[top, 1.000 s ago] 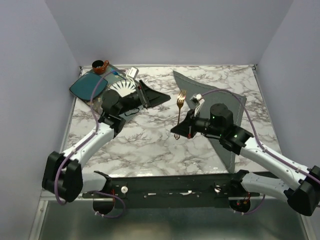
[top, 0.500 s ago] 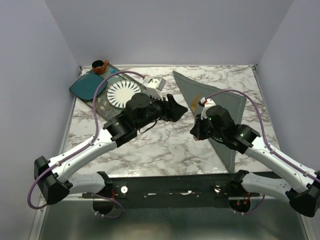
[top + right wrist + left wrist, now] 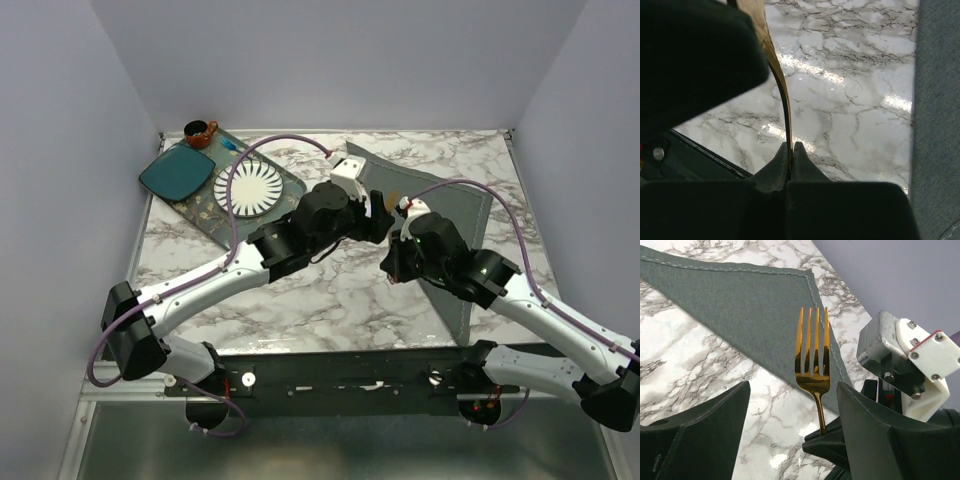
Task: Fold the napkin, place the utensils inside, and roll it up
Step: Pass the utensil from the right arm to the left
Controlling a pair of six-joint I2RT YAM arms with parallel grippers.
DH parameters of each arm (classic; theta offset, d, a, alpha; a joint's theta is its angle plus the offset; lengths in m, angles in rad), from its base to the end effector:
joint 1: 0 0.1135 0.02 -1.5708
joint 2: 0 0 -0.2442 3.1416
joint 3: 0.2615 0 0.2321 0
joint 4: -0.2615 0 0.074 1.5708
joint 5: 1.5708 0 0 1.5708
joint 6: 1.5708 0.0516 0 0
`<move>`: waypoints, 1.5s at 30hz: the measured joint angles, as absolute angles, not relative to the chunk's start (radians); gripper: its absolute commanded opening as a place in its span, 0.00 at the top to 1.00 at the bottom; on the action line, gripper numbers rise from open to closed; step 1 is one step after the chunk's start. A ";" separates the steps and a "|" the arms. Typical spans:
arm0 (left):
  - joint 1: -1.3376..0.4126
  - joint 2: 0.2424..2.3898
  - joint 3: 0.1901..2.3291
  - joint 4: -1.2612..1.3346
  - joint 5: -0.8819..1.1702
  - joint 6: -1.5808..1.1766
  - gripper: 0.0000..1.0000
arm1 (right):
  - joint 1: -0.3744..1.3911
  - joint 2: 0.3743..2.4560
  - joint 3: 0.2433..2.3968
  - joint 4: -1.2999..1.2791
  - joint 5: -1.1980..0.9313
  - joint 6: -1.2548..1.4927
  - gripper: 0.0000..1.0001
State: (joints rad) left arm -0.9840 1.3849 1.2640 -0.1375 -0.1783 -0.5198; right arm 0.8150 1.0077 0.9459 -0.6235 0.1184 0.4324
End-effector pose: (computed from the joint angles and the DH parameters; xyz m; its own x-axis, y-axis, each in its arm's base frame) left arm 0.1877 -0.2658 0.3541 -0.4827 -0.1569 -0.8616 0.5586 0.7026 -0.4409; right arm 0.1513 0.1516 0.2868 -0.6707 -0.1049 -0.7343 -0.4173 0.8718 0.2566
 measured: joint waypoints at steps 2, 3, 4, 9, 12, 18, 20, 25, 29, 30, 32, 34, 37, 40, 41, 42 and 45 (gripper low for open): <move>-0.984 1.400 1.269 -0.137 -0.171 -0.521 0.19 | 0.818 1.008 0.948 -0.624 0.119 0.436 0.99; -0.984 1.405 1.271 -0.137 -0.167 -0.521 0.18 | 0.822 1.009 0.949 -0.624 0.120 0.437 0.99; -0.984 1.413 1.277 -0.137 -0.163 -0.525 0.18 | 0.823 1.010 0.949 -0.624 0.120 0.437 0.99; -0.984 1.446 1.309 -0.138 -0.153 -0.535 0.27 | 0.841 1.034 0.966 -0.635 0.150 0.461 0.99; -0.983 1.472 1.343 -0.147 -0.146 -0.538 0.45 | 0.847 1.042 0.978 -0.644 0.187 0.487 0.99; -0.971 1.493 1.359 -0.144 -0.089 -0.542 0.69 | 0.876 1.054 0.987 -0.661 0.233 0.527 0.99; -0.955 1.497 1.359 -0.138 -0.052 -0.548 0.79 | 0.888 1.054 0.987 -0.660 0.239 0.534 0.99; -0.939 1.511 1.365 -0.140 -0.002 -0.552 1.00 | 0.890 1.068 0.987 -0.661 0.251 0.557 0.91; -0.929 1.521 1.369 -0.144 0.015 -0.550 1.00 | 0.891 1.080 0.990 -0.663 0.244 0.574 0.52; -0.925 1.525 1.374 -0.150 0.026 -0.549 1.00 | 0.894 1.078 0.990 -0.662 0.232 0.582 0.35; -0.908 1.538 1.393 -0.154 0.060 -0.548 1.00 | 0.902 1.066 0.990 -0.664 0.216 0.577 0.21; -0.884 1.547 1.406 -0.152 0.107 -0.550 1.00 | 0.904 1.039 0.990 -0.669 0.207 0.569 0.09; -0.839 1.552 1.411 -0.141 0.180 -0.564 1.00 | 0.902 0.949 0.990 -0.675 0.178 0.535 0.09; -0.783 1.552 1.394 -0.078 0.286 -0.611 1.00 | 0.868 0.857 0.990 -0.670 0.133 0.504 0.16; -0.759 1.552 1.379 -0.040 0.332 -0.636 1.00 | 0.843 0.838 0.990 -0.665 0.112 0.497 0.18; -0.747 1.551 1.367 -0.015 0.361 -0.650 1.00 | 0.800 0.814 0.989 -0.651 0.064 0.485 0.24; -0.713 1.542 1.295 0.104 0.469 -0.735 1.00 | 0.659 0.781 0.964 -0.577 -0.098 0.452 0.40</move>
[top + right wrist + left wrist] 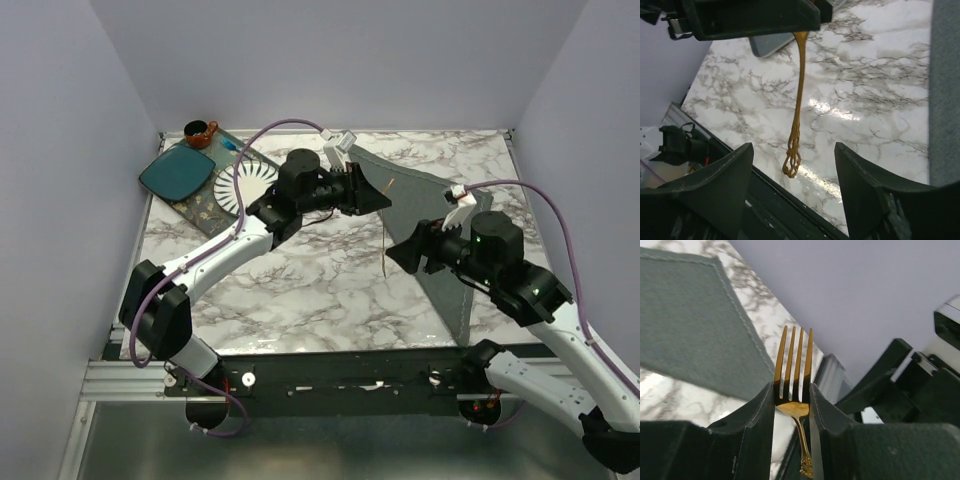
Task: Fold the napkin, place the utensils inside, and roll it up
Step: Pass the utensil from the right arm to the left
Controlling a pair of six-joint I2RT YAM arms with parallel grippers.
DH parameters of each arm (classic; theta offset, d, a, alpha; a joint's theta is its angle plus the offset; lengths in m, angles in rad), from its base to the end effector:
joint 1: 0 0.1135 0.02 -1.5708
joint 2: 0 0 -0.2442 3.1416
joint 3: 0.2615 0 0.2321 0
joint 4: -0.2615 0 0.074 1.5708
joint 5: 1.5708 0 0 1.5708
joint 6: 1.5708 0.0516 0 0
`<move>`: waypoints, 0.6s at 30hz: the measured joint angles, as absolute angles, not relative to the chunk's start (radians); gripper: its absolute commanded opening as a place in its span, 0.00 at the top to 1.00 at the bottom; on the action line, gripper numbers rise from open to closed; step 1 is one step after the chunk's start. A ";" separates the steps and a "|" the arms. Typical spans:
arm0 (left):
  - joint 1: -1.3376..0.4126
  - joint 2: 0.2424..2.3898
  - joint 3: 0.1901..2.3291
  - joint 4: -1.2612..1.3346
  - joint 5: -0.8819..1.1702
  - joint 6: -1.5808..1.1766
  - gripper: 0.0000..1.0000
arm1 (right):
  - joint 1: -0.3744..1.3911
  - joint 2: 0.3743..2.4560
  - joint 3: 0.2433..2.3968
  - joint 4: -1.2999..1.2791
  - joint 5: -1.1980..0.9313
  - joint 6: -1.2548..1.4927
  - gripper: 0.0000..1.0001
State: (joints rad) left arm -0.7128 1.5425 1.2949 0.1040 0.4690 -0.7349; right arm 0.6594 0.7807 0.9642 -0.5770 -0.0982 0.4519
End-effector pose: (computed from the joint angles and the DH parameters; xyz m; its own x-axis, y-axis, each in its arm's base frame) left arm 0.2601 -0.2557 0.3437 -0.6984 -0.1869 -0.6909 0.6113 0.3464 -0.7116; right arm 0.1327 0.1092 0.3372 -0.5701 0.1079 -0.8144 -0.4805 0.7603 0.4371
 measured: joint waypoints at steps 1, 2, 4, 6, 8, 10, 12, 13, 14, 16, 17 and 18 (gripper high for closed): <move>-0.707 1.541 1.265 0.156 0.512 -0.777 1.00 | 0.638 0.781 0.957 -0.560 -0.119 0.448 0.44; -0.704 1.541 1.247 0.185 0.539 -0.798 1.00 | 0.629 0.785 0.953 -0.546 -0.153 0.438 0.45; -0.701 1.541 1.212 0.256 0.593 -0.859 1.00 | 0.624 0.811 0.952 -0.516 -0.216 0.424 0.45; -0.701 1.538 1.177 0.337 0.633 -0.915 1.00 | 0.619 0.839 0.952 -0.496 -0.257 0.411 0.46; -0.701 1.538 1.155 0.396 0.661 -0.958 1.00 | 0.611 0.859 0.952 -0.485 -0.279 0.402 0.52; -0.699 1.538 1.139 0.445 0.686 -0.996 1.00 | 0.598 0.869 0.952 -0.477 -0.301 0.396 0.56; -0.695 1.537 1.121 0.501 0.707 -1.025 1.00 | 0.576 0.867 0.950 -0.465 -0.326 0.393 0.56; -0.692 1.537 1.116 0.525 0.715 -1.041 1.00 | 0.572 0.864 0.950 -0.458 -0.335 0.395 0.56; -0.691 1.537 1.114 0.534 0.719 -1.047 1.00 | 0.568 0.859 0.948 -0.450 -0.345 0.395 0.56; -0.686 1.537 1.108 0.571 0.735 -1.070 1.00 | 0.564 0.849 0.945 -0.437 -0.361 0.396 0.61; -0.685 1.537 1.106 0.584 0.738 -1.077 1.00 | 0.562 0.843 0.943 -0.429 -0.370 0.398 0.63; -0.682 1.537 1.104 0.595 0.743 -1.084 1.00 | 0.561 0.839 0.940 -0.424 -0.377 0.400 0.65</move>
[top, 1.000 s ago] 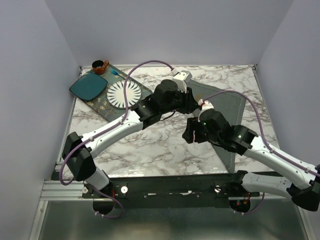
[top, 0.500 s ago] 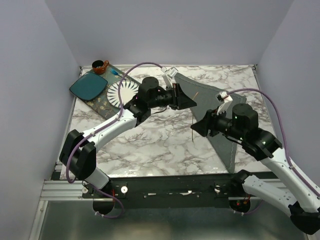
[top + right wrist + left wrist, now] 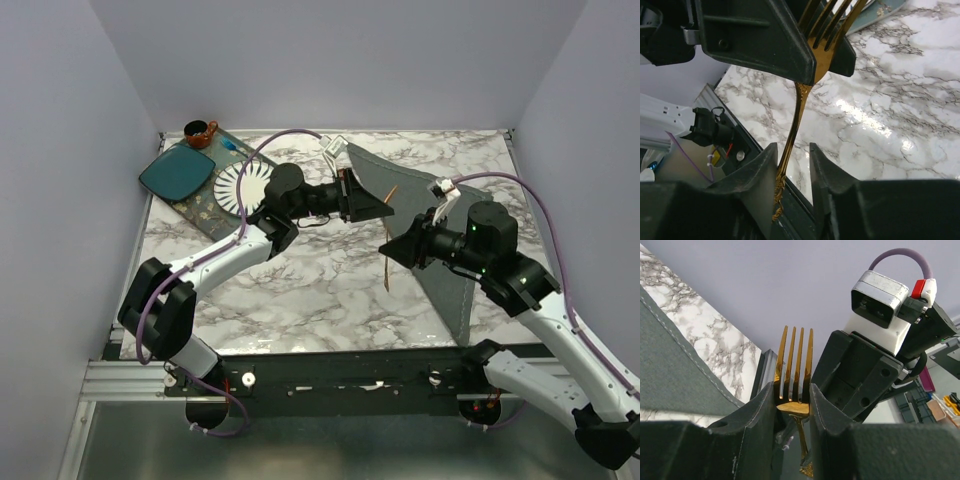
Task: Fold the napkin, place the utensils inside, and roll it up
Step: Pass the utensil from the right arm to the left, then pass the utensil from the left arm to the right
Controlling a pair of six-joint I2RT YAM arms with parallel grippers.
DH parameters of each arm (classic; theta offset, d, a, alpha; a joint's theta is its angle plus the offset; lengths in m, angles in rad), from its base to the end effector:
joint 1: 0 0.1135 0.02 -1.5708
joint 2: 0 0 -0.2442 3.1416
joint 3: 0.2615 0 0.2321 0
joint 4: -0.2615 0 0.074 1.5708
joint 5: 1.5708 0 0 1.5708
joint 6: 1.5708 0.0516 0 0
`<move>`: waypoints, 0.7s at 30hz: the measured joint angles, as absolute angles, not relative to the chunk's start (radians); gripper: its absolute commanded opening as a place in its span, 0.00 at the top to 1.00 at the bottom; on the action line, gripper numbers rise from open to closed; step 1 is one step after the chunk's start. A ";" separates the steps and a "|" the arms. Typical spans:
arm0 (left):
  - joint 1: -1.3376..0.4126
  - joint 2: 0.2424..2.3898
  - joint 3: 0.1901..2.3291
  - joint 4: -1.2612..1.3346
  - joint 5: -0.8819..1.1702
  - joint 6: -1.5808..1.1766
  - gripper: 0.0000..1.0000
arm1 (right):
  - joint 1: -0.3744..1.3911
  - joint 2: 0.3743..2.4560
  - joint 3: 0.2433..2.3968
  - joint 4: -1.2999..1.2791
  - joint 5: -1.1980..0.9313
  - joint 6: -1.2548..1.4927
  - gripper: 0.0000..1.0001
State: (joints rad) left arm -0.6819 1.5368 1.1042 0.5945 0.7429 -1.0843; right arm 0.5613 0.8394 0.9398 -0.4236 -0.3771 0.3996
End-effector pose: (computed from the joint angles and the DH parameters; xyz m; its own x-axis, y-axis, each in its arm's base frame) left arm 0.2505 -0.2483 0.3361 -0.8100 -0.1810 -0.5578 0.5700 -0.0192 -0.8214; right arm 0.1504 0.1170 0.3387 -0.5552 0.0782 -0.8280 -0.6236 0.6196 0.4766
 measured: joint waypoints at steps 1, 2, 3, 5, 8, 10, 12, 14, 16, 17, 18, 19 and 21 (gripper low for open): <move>-0.680 1.537 1.103 0.604 0.748 -1.089 1.00 | 0.561 0.837 0.936 -0.414 -0.389 0.406 0.66; -0.680 1.537 1.103 0.607 0.751 -1.091 1.00 | 0.561 0.837 0.933 -0.405 -0.399 0.410 0.66; -0.680 1.537 1.103 0.609 0.754 -1.093 1.00 | 0.561 0.837 0.930 -0.401 -0.405 0.414 0.66; -0.680 1.537 1.103 0.611 0.757 -1.093 1.00 | 0.561 0.836 0.923 -0.387 -0.418 0.424 0.66; -0.680 1.537 1.103 0.611 0.760 -1.092 1.00 | 0.561 0.831 0.912 -0.374 -0.431 0.435 0.80; -0.680 1.537 1.103 0.608 0.761 -1.090 1.00 | 0.561 0.828 0.907 -0.368 -0.440 0.444 0.99; -0.679 1.537 1.103 0.611 0.767 -1.082 0.88 | 0.561 0.828 0.904 -0.369 -0.440 0.458 0.99; -0.674 1.534 1.105 0.612 0.768 -1.065 0.58 | 0.548 0.832 0.899 -0.368 -0.435 0.482 0.99; -0.664 1.526 1.105 0.577 0.763 -1.032 0.31 | 0.548 0.846 0.899 -0.373 -0.429 0.485 0.99; -0.662 1.517 1.105 0.545 0.750 -1.014 0.15 | 0.548 0.849 0.901 -0.377 -0.422 0.482 0.99; -0.656 1.505 1.107 0.497 0.734 -0.978 0.14 | 0.548 0.875 0.913 -0.404 -0.399 0.466 0.99; -0.648 1.491 1.108 0.445 0.711 -0.958 0.14 | 0.548 0.883 0.917 -0.412 -0.393 0.460 0.99; -0.596 1.447 1.122 0.318 0.658 -0.886 0.05 | 0.548 0.936 0.947 -0.461 -0.344 0.431 0.99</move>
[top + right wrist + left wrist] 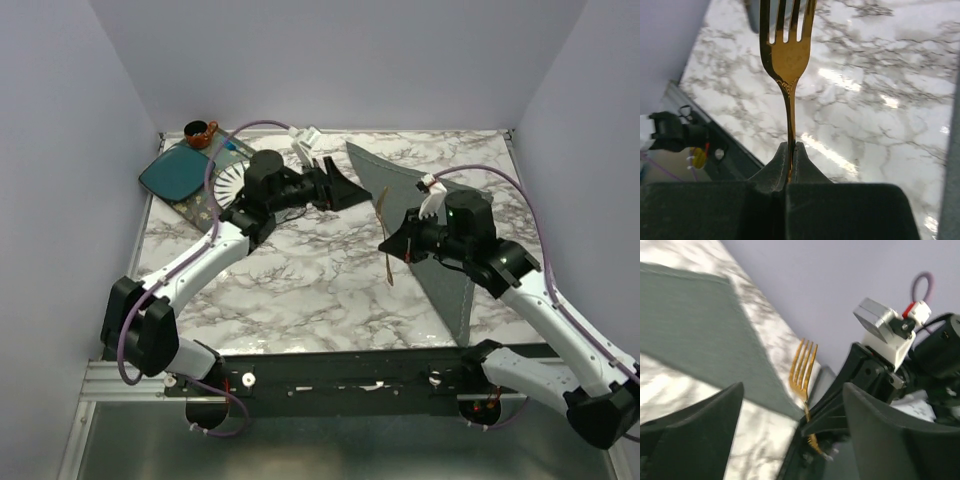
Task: Fold the napkin, place the utensils inside, and roll it up
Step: Pass the utensil from the left arm to the right, then place the utensil onto the napkin
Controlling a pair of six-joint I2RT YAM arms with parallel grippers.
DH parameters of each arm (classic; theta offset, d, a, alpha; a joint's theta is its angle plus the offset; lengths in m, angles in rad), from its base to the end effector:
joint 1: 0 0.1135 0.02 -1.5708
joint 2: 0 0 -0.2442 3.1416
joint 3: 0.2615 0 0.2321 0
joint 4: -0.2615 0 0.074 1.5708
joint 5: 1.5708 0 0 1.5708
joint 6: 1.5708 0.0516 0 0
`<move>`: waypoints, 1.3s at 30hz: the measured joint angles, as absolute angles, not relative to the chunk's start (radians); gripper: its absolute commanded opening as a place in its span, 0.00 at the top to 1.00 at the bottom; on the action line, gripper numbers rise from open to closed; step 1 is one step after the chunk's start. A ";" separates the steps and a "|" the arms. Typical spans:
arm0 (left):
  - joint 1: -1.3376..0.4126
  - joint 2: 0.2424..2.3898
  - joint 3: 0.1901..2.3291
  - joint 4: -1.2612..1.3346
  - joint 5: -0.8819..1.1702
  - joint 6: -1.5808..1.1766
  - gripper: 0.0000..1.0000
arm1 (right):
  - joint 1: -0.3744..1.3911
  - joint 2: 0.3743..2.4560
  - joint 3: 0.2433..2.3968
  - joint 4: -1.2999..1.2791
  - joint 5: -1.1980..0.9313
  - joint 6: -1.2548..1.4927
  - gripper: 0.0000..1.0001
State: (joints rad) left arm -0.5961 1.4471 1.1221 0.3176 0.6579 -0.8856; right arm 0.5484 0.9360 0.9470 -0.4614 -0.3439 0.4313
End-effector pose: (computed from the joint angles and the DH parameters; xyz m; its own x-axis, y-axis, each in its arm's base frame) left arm 0.2606 -0.2149 0.3403 -0.7396 -0.2386 -0.6293 0.5966 0.2004 -0.7771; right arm 0.1693 0.1238 0.3192 -0.6509 0.0636 -0.7565 -0.5258 0.6809 0.5097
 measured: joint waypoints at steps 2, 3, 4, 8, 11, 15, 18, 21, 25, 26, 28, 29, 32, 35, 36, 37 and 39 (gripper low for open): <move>-0.536 1.403 1.135 0.224 0.597 -0.830 0.01 | 0.545 1.006 0.991 -0.513 -0.291 0.395 0.99; -0.514 1.385 1.139 0.184 0.566 -0.806 0.01 | 0.542 1.036 1.011 -0.533 -0.270 0.381 0.99; -0.486 1.364 1.140 0.145 0.540 -0.784 0.01 | 0.530 1.086 1.046 -0.563 -0.240 0.354 0.99; -0.398 1.274 1.123 0.007 0.400 -0.692 0.01 | 0.496 1.231 1.163 -0.629 -0.160 0.270 0.99; -0.385 1.235 1.082 -0.038 0.352 -0.652 0.02 | 0.456 1.418 1.322 -0.700 -0.093 0.180 0.99; -0.385 1.228 1.014 -0.068 0.341 -0.631 0.03 | 0.405 1.705 1.540 -0.762 0.000 0.086 0.99; -0.386 1.230 0.967 -0.082 0.344 -0.632 0.03 | 0.381 1.835 1.613 -0.818 0.044 0.039 0.99; -0.386 1.237 0.950 -0.102 0.347 -0.632 0.03 | 0.361 1.935 1.681 -0.870 0.083 0.004 0.99; -0.386 1.248 0.952 -0.104 0.354 -0.627 0.03 | 0.356 1.990 1.725 -0.900 0.099 -0.020 0.99; -0.386 1.250 0.952 -0.104 0.356 -0.625 0.03 | 0.356 2.004 1.736 -0.900 0.101 -0.025 0.99; -0.387 1.254 0.956 -0.107 0.361 -0.623 0.04 | 0.356 2.019 1.738 -0.902 0.105 -0.032 0.99; -0.388 1.258 0.958 -0.107 0.367 -0.620 0.04 | 0.356 2.023 1.738 -0.902 0.106 -0.035 0.99; -0.388 1.263 0.959 -0.108 0.376 -0.616 0.04 | 0.356 2.039 1.736 -0.901 0.103 -0.042 0.99; -0.388 1.265 0.959 -0.108 0.381 -0.613 0.04 | 0.356 2.038 1.706 -0.888 0.101 -0.047 0.99; -0.388 1.265 0.959 -0.108 0.382 -0.613 0.04 | 0.356 2.038 1.694 -0.885 0.097 -0.048 0.98; -0.389 1.265 0.959 -0.108 0.384 -0.613 0.04 | 0.356 2.038 1.676 -0.881 0.095 -0.052 0.98; -0.389 1.267 0.959 -0.107 0.390 -0.614 0.04 | 0.356 2.038 1.644 -0.876 0.091 -0.059 0.98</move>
